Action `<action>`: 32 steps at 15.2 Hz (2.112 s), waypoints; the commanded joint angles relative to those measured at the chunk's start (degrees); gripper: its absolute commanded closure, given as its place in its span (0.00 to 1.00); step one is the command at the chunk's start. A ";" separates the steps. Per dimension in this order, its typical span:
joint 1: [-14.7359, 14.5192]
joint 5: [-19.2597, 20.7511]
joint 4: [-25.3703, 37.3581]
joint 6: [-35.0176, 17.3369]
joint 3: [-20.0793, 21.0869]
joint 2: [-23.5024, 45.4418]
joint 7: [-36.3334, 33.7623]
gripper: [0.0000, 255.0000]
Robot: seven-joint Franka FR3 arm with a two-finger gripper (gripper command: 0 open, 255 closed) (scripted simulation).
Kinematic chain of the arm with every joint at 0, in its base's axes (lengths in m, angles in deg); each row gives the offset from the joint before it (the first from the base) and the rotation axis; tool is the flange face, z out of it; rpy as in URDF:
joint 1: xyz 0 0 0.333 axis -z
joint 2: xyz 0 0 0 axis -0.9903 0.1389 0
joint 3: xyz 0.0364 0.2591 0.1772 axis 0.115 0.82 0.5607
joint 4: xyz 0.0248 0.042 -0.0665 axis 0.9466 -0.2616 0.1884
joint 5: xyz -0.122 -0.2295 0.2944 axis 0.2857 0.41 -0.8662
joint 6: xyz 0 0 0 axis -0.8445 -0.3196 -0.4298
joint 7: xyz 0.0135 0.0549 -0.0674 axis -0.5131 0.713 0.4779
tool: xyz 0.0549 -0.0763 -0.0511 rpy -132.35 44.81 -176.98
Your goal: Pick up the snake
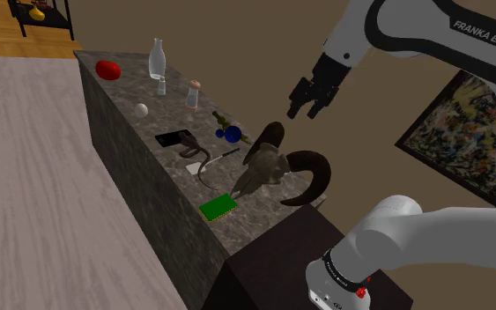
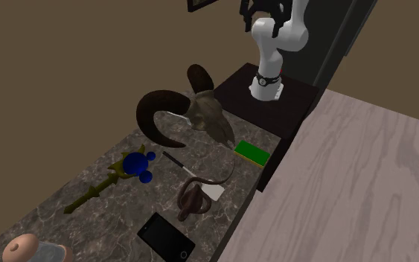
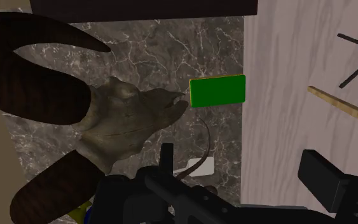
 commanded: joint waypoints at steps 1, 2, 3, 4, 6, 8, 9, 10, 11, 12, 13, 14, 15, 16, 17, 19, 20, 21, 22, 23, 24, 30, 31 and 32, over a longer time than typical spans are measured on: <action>0.00 0.00 0.00 0.00 0.00 0.00 0.00 0.00; 0.04 -0.17 -0.99 -1.87 0.47 0.93 -0.43 0.00; 0.08 -0.34 -1.90 -3.75 0.95 1.95 -0.87 0.00; 0.12 -0.50 -2.74 -5.63 1.42 3.04 -1.30 0.00; 0.22 -0.77 -4.19 -9.40 2.37 5.46 -2.18 0.00; 0.32 -0.97 -5.34 -13.17 3.30 8.19 -3.08 0.00; 0.38 -1.04 -5.79 -15.05 3.77 9.67 -3.55 0.00; 0.45 -1.09 -6.17 -16.92 4.23 11.21 -4.02 0.00; 0.53 -1.11 -6.46 -18.78 4.69 12.83 -4.50 0.00; 0.60 -1.10 -6.68 -20.62 5.13 14.52 -5.00 0.00; 0.69 -1.05 -6.82 -22.45 5.58 16.27 -5.51 0.00; 0.78 -0.96 -6.87 -24.25 6.01 18.08 -6.04 0.00; 0.88 -0.84 -6.85 -26.03 6.43 19.95 -6.59 0.00; 0.99 -0.66 -6.75 -27.78 6.84 21.87 -7.16 0.00; 1.10 -0.44 -6.57 -29.50 7.24 23.84 -7.76 0.00; 1.34 0.18 -5.96 -32.82 8.00 27.93 -9.04 0.00; 1.45 0.58 -5.55 -34.42 8.33 30.03 -9.73 0.00; 1.56 1.05 -5.05 -35.97 8.64 32.18 -10.45 0.00; 1.64 1.58 -4.47 -37.47 8.91 34.35 -11.21 0.00; 1.72 2.17 -3.82 -38.91 9.15 36.55 -12.00 0.00; 1.78 2.83 -3.09 -40.28 9.35 38.78 -12.82 0.00; 1.25 7.66 2.86 -47.12 9.28 52.43 -18.15 0.00; 0.98 8.49 4.11 -48.00 9.03 54.71 -19.02 0.00; 0.67 9.28 5.44 -48.80 8.73 56.99 -19.86 0.00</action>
